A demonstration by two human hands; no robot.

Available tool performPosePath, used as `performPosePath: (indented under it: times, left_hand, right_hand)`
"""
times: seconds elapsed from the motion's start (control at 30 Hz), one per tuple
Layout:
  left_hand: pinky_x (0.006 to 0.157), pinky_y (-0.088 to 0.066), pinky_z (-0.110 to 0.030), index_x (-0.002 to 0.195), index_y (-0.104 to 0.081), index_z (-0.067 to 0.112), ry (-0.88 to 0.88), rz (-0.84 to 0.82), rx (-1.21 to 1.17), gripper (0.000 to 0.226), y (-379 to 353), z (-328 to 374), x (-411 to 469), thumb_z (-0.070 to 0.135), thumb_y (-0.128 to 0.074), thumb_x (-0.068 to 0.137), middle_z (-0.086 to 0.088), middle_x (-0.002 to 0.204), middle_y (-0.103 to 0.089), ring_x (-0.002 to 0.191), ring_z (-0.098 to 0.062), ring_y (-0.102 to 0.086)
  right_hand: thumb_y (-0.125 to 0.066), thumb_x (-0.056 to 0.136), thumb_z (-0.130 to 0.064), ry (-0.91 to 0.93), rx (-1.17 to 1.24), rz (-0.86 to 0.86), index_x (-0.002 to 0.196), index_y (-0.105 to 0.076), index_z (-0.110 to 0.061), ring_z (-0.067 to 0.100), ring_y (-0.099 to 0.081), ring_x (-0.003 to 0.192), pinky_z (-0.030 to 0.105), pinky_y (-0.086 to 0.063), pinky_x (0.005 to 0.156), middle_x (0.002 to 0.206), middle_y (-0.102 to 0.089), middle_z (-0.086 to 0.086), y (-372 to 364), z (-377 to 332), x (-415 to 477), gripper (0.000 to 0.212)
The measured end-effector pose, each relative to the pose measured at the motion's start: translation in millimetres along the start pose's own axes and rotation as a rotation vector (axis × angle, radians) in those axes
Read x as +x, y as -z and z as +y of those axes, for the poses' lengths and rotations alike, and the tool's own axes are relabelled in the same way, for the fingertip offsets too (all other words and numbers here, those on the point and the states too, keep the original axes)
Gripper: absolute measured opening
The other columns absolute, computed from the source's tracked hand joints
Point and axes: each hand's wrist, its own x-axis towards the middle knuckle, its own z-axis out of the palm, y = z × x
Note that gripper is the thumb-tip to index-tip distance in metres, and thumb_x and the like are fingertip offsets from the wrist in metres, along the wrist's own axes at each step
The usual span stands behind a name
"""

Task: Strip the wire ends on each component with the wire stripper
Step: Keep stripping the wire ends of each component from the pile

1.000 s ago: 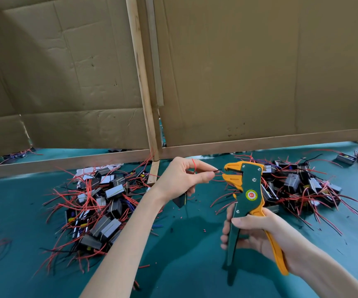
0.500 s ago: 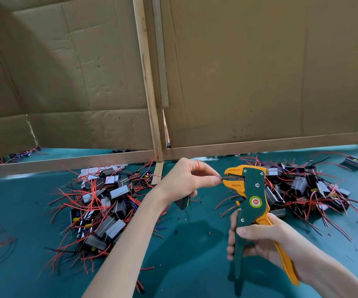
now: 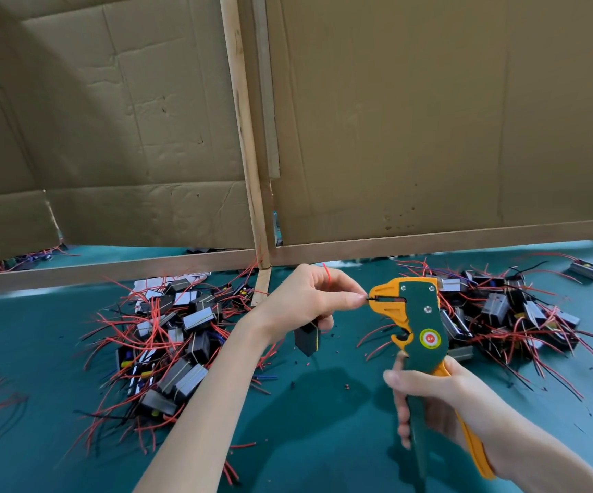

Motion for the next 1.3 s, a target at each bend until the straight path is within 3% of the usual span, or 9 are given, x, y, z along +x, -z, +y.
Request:
performPosePath:
  times: [0.17,0.3,0.43,0.53,0.67,0.8,0.93,1.17,1.3]
  left_hand:
    - [0.057,-0.044,-0.023,0.084,-0.051,0.012,0.071,-0.071,-0.534,0.015,-3,-6,3,0.02,-0.049,0.096,-0.006,0.075,-0.059,0.057,-0.012,-0.038]
    - [0.064,-0.042,-0.022,0.079,-0.062,0.01,-0.012,-0.038,-0.359,0.032,-8,-16,8,0.018,-0.04,0.101,-0.006,0.076,-0.053,0.06,-0.01,-0.039]
    - [0.059,-0.04,-0.017,0.08,-0.069,0.02,-0.033,0.088,-0.169,0.036,-4,-20,12,0.027,-0.042,0.102,0.013,0.058,-0.039,0.054,-0.006,-0.032]
    - [0.067,-0.035,-0.027,0.087,-0.057,0.021,0.077,0.164,-0.127,0.021,-4,-24,15,0.04,-0.048,0.087,0.006,0.072,-0.033,0.057,-0.009,-0.031]
    - [0.072,-0.034,-0.028,0.1,-0.046,0.023,0.182,0.149,0.003,0.037,-23,-35,17,0.014,-0.045,0.064,0.001,0.089,-0.036,0.071,-0.01,-0.037]
    - [0.071,-0.035,-0.009,0.109,-0.047,0.015,0.149,0.103,0.233,0.042,-35,-52,20,-0.013,-0.034,0.081,-0.003,0.111,-0.046,0.084,-0.004,-0.045]
    - [0.077,-0.039,-0.017,0.114,-0.052,0.009,0.111,0.086,0.372,0.025,-30,-56,21,0.006,-0.03,0.102,-0.007,0.121,-0.053,0.095,-0.013,-0.055]
    - [0.063,-0.046,-0.011,0.121,-0.064,0.009,0.031,0.153,0.242,0.028,-28,-63,20,0.008,-0.046,0.1,-0.002,0.081,-0.064,0.048,-0.006,-0.061]
    - [0.059,-0.052,-0.021,0.087,-0.076,0.015,-0.062,0.238,-0.028,0.012,-30,-49,20,0.006,-0.068,0.087,0.001,0.065,-0.07,0.047,-0.015,-0.063]
  right_hand:
    - [-0.083,0.06,-0.028,0.048,-0.026,0.147,0.052,-0.049,-0.007,0.024,-0.043,0.041,0.028,-0.04,0.04,0.053,-0.044,0.014,-6,-2,-2,0.04]
    - [-0.082,0.062,-0.002,0.114,0.136,0.042,0.071,-0.066,-0.003,0.036,-0.06,0.059,0.044,-0.056,0.058,0.07,-0.057,0.024,-5,-7,-2,0.018]
    - [-0.084,0.061,-0.017,0.155,0.157,-0.035,0.083,-0.07,-0.004,0.042,-0.064,0.073,0.049,-0.057,0.071,0.079,-0.061,0.027,2,-3,2,0.029]
    - [-0.094,0.049,-0.021,0.128,0.157,-0.012,0.081,-0.071,-0.005,0.043,-0.065,0.074,0.05,-0.056,0.071,0.079,-0.062,0.028,5,-1,7,0.042]
    - [-0.087,0.048,-0.016,0.102,0.187,0.035,0.077,-0.073,-0.005,0.043,-0.067,0.071,0.048,-0.057,0.067,0.077,-0.064,0.028,8,0,11,0.034]
    - [-0.084,0.047,-0.015,0.093,0.221,0.068,0.076,-0.074,-0.004,0.042,-0.067,0.07,0.049,-0.058,0.065,0.076,-0.064,0.028,11,-1,12,0.032]
    - [-0.083,0.048,-0.014,0.105,0.233,0.084,0.075,-0.074,-0.005,0.041,-0.067,0.069,0.049,-0.057,0.065,0.075,-0.064,0.026,12,-3,13,0.03]
    - [-0.078,0.056,-0.01,0.079,0.232,0.107,0.074,-0.074,-0.003,0.041,-0.067,0.069,0.049,-0.058,0.064,0.076,-0.064,0.027,14,-1,16,0.02]
    - [-0.08,0.052,-0.009,0.047,0.218,0.09,0.072,-0.073,-0.002,0.042,-0.067,0.067,0.048,-0.058,0.062,0.075,-0.063,0.028,13,-2,16,0.023]
